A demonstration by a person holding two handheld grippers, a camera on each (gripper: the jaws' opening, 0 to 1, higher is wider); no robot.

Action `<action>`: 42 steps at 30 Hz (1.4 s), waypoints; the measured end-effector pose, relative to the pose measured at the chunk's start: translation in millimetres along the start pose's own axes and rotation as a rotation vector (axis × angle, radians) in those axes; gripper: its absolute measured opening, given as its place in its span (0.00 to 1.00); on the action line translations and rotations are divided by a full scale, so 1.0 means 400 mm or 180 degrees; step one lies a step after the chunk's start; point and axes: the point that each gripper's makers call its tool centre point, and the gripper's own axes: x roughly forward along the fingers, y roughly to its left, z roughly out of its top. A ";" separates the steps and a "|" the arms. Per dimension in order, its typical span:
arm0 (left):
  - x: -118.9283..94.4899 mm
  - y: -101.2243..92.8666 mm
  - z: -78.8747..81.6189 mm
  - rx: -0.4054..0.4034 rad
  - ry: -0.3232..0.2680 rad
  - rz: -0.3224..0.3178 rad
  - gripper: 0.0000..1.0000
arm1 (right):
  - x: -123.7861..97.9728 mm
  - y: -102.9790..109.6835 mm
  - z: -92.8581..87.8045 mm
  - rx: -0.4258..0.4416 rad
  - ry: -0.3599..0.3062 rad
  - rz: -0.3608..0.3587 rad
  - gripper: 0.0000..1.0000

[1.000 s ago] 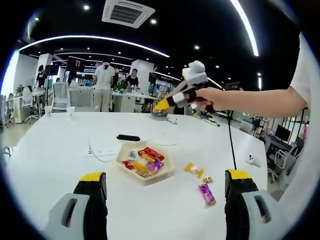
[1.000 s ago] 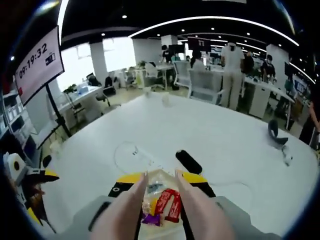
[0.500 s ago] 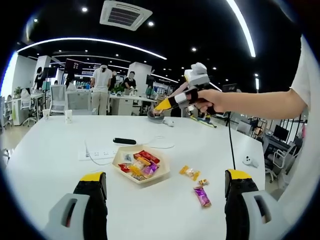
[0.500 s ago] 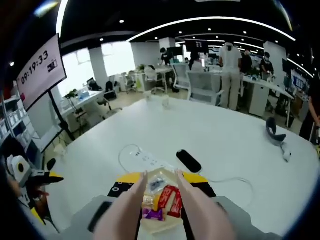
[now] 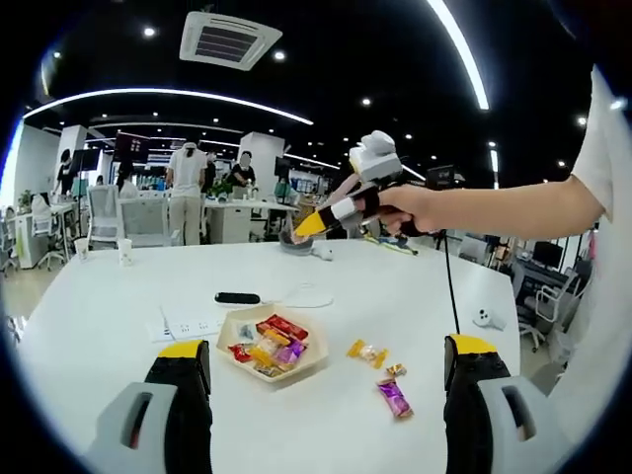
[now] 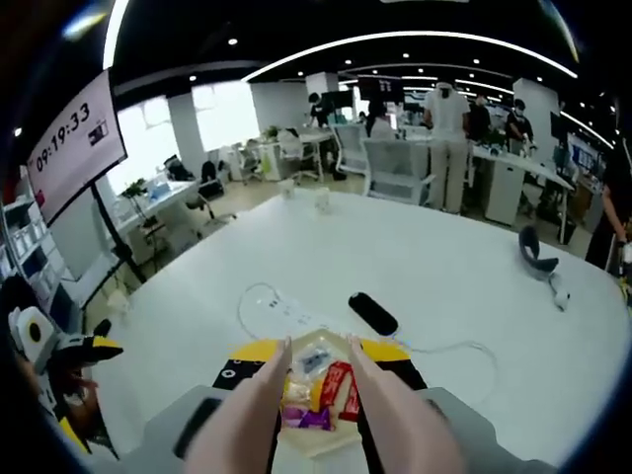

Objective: Place the target food into the container with the food tongs after gripping and lifting it, then release it inside without dropping or visibly crushing the food.

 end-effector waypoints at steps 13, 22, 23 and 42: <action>-0.005 -0.030 0.001 -0.0023 0.0036 -0.0109 0.99 | -0.020 0.011 -0.039 0.0041 0.0079 -0.0001 0.29; -0.005 -0.032 0.005 -0.0034 0.0034 -0.0114 0.99 | -0.023 0.015 -0.062 0.0050 0.0116 -0.0005 0.29; -0.005 -0.032 0.004 -0.0034 0.0039 -0.0117 0.99 | -0.024 0.013 -0.066 0.0051 0.0121 -0.0007 0.29; 0.001 -0.028 -0.022 -0.0090 0.0066 -0.0122 0.99 | -0.055 0.007 -0.113 0.0184 0.0114 -0.0053 0.28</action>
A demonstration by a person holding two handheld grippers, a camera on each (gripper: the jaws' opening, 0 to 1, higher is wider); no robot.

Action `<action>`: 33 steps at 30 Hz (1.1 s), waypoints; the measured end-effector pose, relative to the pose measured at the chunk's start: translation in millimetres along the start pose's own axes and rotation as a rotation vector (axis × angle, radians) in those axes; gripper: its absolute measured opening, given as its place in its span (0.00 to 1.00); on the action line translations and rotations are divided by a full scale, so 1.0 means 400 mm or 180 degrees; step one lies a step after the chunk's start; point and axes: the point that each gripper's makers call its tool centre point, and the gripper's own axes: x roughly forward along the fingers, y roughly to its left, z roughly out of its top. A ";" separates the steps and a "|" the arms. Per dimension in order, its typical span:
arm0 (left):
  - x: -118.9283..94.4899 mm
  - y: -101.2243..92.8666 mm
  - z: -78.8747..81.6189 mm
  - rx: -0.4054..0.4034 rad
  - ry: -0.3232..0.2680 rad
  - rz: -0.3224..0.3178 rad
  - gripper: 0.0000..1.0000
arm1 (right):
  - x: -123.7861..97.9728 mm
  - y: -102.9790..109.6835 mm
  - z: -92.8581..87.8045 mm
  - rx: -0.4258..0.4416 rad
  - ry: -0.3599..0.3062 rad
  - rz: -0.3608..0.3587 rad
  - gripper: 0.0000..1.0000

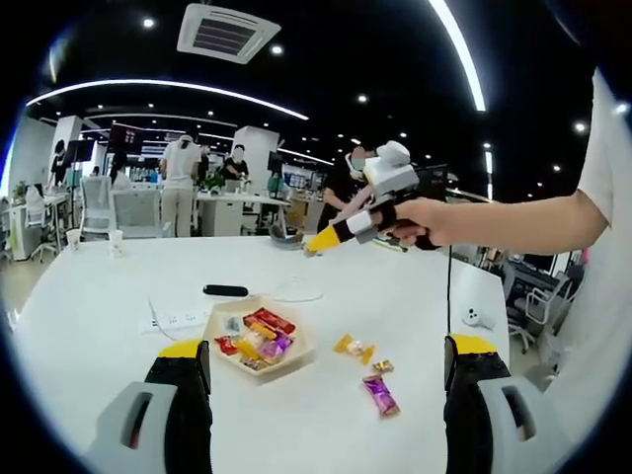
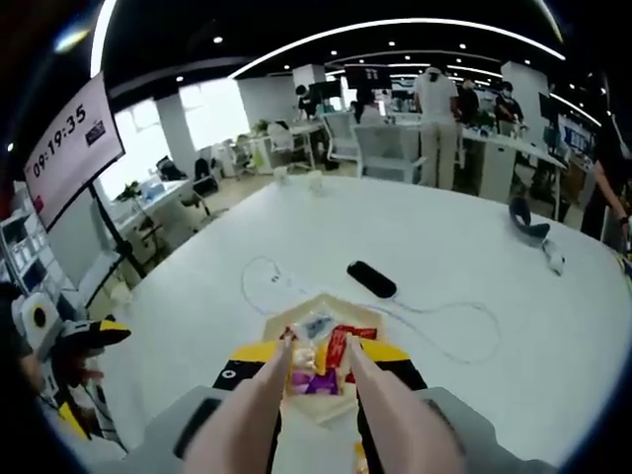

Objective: Place the target food into the container with the food tongs after gripping and lifting it, then release it inside without dropping or visibly crushing the food.

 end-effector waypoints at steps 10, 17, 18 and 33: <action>-0.005 0.014 -0.023 -0.0019 0.0065 0.0046 0.99 | 0.017 0.021 -0.038 -0.0027 0.0005 0.0042 0.28; -0.011 0.031 -0.017 -0.0050 0.0037 0.0112 0.99 | 0.021 0.015 -0.064 0.0025 0.0054 0.0031 0.28; -0.011 0.032 -0.018 -0.0046 0.0043 0.0120 0.99 | 0.022 0.014 -0.064 0.0037 0.0044 0.0035 0.28; 0.001 0.009 -0.025 -0.0029 0.0066 0.0066 0.99 | -0.019 0.029 -0.101 0.0214 0.0002 -0.0023 0.28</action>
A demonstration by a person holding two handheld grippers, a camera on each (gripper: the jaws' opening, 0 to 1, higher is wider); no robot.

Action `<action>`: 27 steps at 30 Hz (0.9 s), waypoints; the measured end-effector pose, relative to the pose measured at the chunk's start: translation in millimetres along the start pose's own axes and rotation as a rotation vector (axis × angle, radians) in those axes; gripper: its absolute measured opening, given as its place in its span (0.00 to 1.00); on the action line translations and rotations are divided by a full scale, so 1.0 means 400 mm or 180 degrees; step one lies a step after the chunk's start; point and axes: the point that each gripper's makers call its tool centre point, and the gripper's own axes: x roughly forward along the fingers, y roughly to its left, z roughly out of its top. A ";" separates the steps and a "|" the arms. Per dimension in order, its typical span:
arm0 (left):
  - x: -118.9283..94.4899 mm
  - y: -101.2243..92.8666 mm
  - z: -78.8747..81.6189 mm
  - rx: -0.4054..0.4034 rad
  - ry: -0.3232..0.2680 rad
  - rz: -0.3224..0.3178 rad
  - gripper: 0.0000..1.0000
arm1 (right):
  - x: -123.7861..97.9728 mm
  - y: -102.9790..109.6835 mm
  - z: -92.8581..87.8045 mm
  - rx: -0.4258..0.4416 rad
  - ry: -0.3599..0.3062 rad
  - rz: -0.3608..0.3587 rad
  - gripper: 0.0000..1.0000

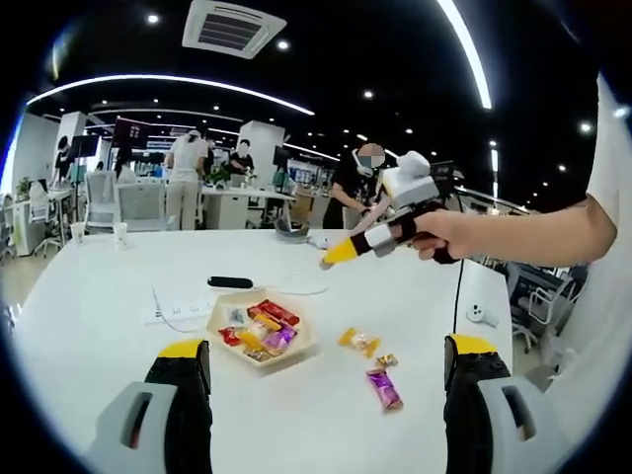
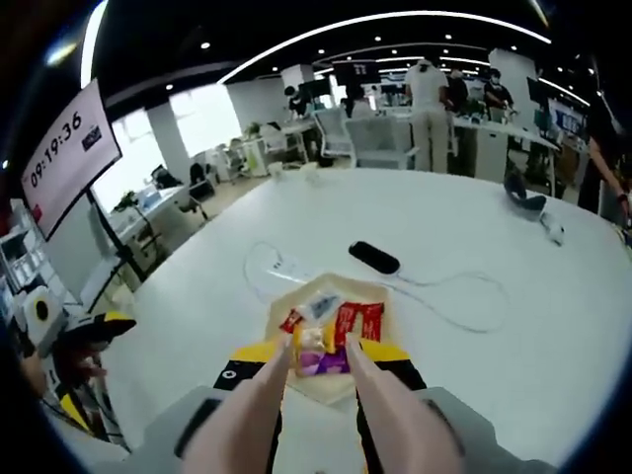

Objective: Place the target food into the container with the food tongs after gripping and lifting it, then release it inside without dropping or visibly crushing the food.

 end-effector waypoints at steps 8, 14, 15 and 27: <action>-0.002 -0.004 -0.002 -0.0001 0.0001 -0.0026 0.99 | -0.010 -0.001 -0.006 0.0042 -0.0004 -0.0016 0.28; 0.004 -0.017 -0.005 0.0002 0.0012 -0.0093 0.99 | -0.018 0.001 -0.012 0.0032 -0.0014 -0.0031 0.28; 0.004 -0.018 -0.005 0.0007 0.0014 -0.0099 0.99 | -0.019 0.000 -0.013 0.0037 -0.0014 -0.0031 0.28; 0.016 -0.030 -0.002 0.0005 0.0000 -0.0152 0.99 | -0.039 0.008 -0.037 0.0068 0.0003 -0.0053 0.28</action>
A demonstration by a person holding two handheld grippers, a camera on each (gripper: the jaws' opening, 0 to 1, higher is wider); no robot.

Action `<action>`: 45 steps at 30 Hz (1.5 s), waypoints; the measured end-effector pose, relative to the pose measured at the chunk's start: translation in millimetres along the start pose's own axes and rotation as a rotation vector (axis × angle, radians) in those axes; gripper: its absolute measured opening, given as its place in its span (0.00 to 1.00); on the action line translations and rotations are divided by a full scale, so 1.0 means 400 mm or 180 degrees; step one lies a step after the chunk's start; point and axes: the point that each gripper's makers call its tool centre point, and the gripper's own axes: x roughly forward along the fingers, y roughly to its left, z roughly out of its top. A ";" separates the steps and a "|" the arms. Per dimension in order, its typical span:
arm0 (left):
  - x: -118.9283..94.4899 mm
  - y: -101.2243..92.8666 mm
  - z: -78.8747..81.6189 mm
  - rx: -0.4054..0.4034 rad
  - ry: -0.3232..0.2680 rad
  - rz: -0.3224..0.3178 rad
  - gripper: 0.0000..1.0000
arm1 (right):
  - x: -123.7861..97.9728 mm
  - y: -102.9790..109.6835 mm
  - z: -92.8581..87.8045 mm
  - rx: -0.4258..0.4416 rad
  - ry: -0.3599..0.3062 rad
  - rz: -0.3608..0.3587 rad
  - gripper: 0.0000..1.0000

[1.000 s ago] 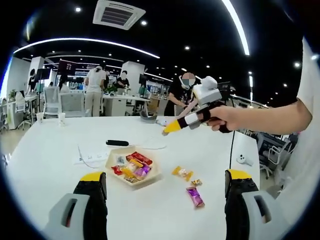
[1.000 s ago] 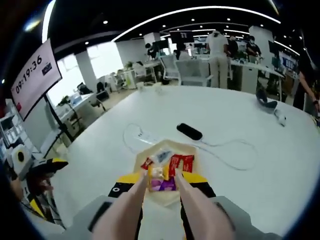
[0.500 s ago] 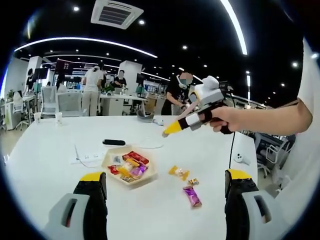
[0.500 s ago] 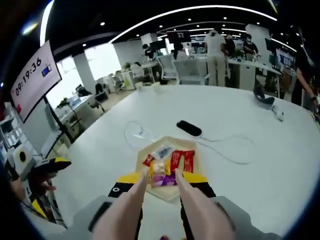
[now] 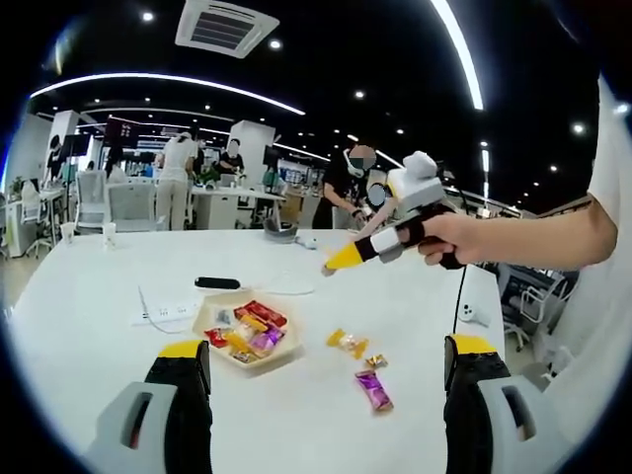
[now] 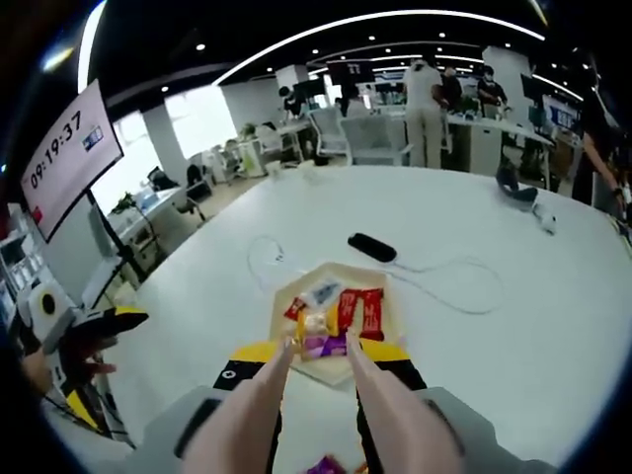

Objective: Place the target food into the container with the food tongs after gripping and lifting it, then release it inside without dropping or visibly crushing the food.

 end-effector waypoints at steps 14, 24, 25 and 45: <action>-0.008 -0.001 -0.010 -0.0065 -0.0031 0.0018 0.99 | -0.008 -0.003 -0.035 0.0178 0.0047 -0.0057 0.28; -0.009 0.001 -0.008 -0.0049 -0.0040 0.0032 0.99 | -0.011 -0.001 -0.058 0.0214 0.0057 -0.0109 0.28; -0.009 0.001 -0.009 -0.0051 -0.0037 0.0032 0.99 | -0.012 -0.003 -0.062 0.0247 0.0060 -0.0108 0.28; -0.012 -0.004 -0.031 -0.0030 0.0022 0.0028 0.99 | -0.028 0.016 -0.105 0.0311 0.0078 -0.0116 0.29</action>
